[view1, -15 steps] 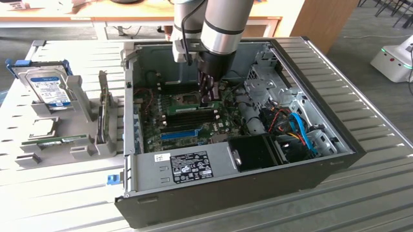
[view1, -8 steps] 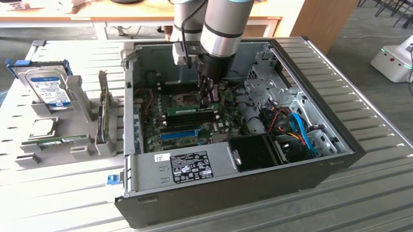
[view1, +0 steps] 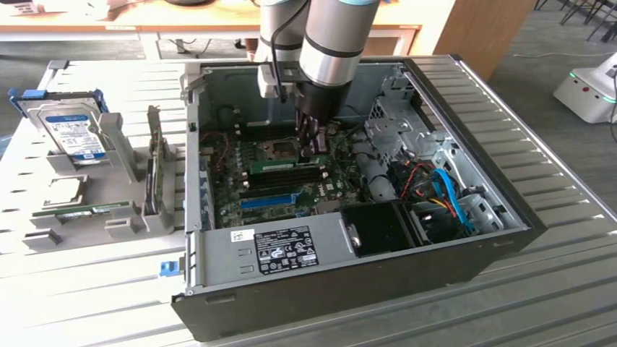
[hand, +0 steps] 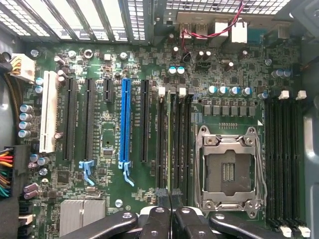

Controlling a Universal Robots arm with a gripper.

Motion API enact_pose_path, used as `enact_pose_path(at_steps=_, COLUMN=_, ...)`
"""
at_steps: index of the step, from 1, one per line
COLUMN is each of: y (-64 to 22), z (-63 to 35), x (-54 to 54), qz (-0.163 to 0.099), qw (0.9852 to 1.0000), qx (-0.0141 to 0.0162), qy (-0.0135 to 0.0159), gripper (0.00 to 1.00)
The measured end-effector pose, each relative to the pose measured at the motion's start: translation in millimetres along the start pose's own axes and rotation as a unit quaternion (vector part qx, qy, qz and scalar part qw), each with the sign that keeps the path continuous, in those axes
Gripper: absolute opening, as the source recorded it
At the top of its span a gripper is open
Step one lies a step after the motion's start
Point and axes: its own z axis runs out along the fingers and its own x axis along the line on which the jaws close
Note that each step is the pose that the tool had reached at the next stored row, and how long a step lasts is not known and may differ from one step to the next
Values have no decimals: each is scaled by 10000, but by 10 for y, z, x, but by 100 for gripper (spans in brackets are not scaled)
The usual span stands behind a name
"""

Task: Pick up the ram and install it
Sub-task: 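Insert the ram into the slot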

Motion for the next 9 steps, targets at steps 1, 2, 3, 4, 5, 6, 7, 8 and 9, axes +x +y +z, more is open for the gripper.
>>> enact_pose_path(at_steps=1, y=0, z=0, x=4, qz=0, qw=10000, qx=0, qy=0, gripper=12)
enact_pose_path(at_steps=2, y=-1, z=-1, x=10, qz=-1, qw=10000, qx=-1, qy=1, gripper=12)
enact_pose_path(at_steps=3, y=-1, z=-2, x=17, qz=-1, qw=10000, qx=0, qy=1, gripper=12)
enact_pose_path(at_steps=4, y=0, z=-2, x=23, qz=0, qw=10000, qx=-1, qy=1, gripper=12)
enact_pose_path(at_steps=5, y=0, z=-2, x=30, qz=0, qw=10000, qx=-1, qy=1, gripper=12)
enact_pose_path(at_steps=6, y=0, z=-3, x=38, qz=-1, qw=10000, qx=-1, qy=1, gripper=12)
enact_pose_path(at_steps=7, y=0, z=-3, x=45, qz=0, qw=10000, qx=-1, qy=1, gripper=12)
enact_pose_path(at_steps=8, y=0, z=-3, x=51, qz=0, qw=10000, qx=0, qy=1, gripper=12)
enact_pose_path(at_steps=9, y=0, z=-3, x=57, qz=0, qw=10000, qx=0, qy=2, gripper=12)
